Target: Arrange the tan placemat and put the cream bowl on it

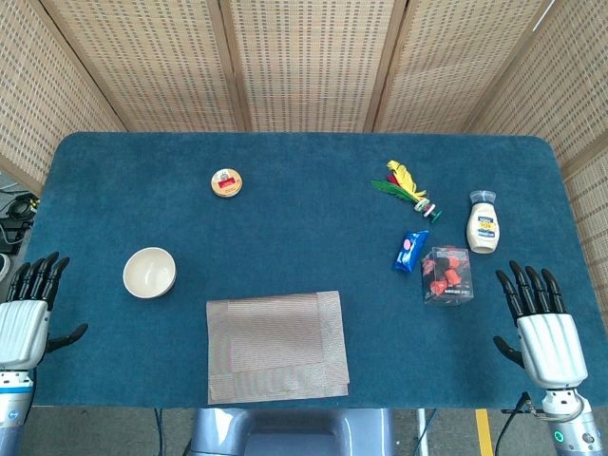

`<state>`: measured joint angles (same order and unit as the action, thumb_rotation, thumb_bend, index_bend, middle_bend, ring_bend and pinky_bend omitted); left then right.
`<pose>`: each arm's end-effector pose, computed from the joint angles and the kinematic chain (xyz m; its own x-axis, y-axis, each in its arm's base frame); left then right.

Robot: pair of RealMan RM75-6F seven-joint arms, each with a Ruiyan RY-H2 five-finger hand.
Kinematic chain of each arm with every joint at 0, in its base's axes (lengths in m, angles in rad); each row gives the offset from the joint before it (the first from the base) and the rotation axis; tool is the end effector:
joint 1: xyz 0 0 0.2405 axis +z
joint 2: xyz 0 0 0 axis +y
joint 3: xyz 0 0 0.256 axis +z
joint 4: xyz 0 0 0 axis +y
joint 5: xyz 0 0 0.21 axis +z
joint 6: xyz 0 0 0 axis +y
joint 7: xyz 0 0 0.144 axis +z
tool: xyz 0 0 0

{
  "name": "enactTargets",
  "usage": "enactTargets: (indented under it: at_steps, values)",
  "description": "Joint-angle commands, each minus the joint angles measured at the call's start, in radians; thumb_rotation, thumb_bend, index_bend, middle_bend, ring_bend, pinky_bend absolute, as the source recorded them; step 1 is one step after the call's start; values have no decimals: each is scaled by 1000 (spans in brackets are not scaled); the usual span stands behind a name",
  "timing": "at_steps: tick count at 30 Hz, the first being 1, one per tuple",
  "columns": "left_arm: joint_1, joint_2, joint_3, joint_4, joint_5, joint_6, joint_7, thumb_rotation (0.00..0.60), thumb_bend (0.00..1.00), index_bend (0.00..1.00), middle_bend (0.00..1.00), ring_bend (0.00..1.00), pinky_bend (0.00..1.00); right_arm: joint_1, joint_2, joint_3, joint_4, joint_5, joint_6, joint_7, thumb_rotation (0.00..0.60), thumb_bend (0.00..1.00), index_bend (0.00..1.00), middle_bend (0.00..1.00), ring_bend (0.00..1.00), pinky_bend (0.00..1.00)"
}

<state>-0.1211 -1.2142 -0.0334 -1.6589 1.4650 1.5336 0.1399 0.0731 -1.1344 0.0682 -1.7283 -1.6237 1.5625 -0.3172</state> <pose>-0.2895 0.1866 0.1308 0.3922 -0.0296 0.9194 0.9197 -0.0101 -0.3926 -0.2662 -0.1775 0.1529 0.5531 0.1166 0.8249 -0.8195 -0.1020 0.5639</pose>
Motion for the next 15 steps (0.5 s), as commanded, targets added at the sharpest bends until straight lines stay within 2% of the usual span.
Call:
enactTargets:
  at_steps: [1, 5, 10, 12, 15]
  values:
    - [-1, -1, 3, 3, 11, -4, -8, 600, 0, 0, 0, 0, 0, 1, 1, -1, -1, 0, -2, 2, 600, 0, 0, 0, 0, 0]
    - [-9, -2, 18, 13, 60, -11, -19, 600, 0, 0, 0, 0, 0, 0, 3, -1, -4, 0, -1, 6, 600, 0, 0, 0, 0, 0]
    - [-65, -15, 78, 68, 232, -58, -81, 600, 0, 9, 0, 0, 0, -1, 5, 0, -6, 3, 0, 13, 600, 0, 0, 0, 0, 0]
    - [-99, -40, 103, 114, 309, -82, -126, 600, 1, 54, 0, 0, 0, 1, 5, 2, -6, 6, -2, 16, 600, 0, 0, 0, 0, 0]
    - [-153, -94, 143, 200, 410, -121, -202, 600, 29, 188, 0, 0, 0, 3, 3, 5, -8, 9, -3, 14, 600, 0, 0, 0, 0, 0]
